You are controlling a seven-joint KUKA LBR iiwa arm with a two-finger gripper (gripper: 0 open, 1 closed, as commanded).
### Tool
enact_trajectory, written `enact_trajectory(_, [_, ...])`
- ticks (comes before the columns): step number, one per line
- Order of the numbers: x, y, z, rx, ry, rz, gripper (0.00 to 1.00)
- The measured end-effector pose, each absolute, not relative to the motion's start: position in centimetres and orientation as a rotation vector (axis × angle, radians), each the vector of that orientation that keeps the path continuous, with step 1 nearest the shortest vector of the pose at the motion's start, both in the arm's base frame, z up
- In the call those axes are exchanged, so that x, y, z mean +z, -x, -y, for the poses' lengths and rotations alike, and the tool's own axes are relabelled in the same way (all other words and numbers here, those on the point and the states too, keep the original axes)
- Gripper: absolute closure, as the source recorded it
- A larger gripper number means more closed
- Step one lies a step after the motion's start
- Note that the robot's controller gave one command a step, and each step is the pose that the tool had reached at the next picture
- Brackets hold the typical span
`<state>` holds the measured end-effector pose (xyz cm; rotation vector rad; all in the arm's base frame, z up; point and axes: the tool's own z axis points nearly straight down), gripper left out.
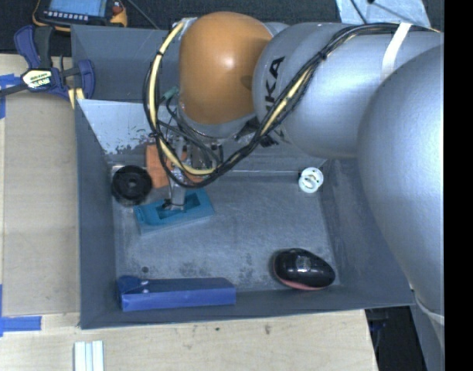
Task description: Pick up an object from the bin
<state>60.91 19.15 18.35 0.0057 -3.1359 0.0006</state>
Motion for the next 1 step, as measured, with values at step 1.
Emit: enact_trajectory(1, [18.88,-61.10,-19.05,-0.002,0.000,3.144,0.00])
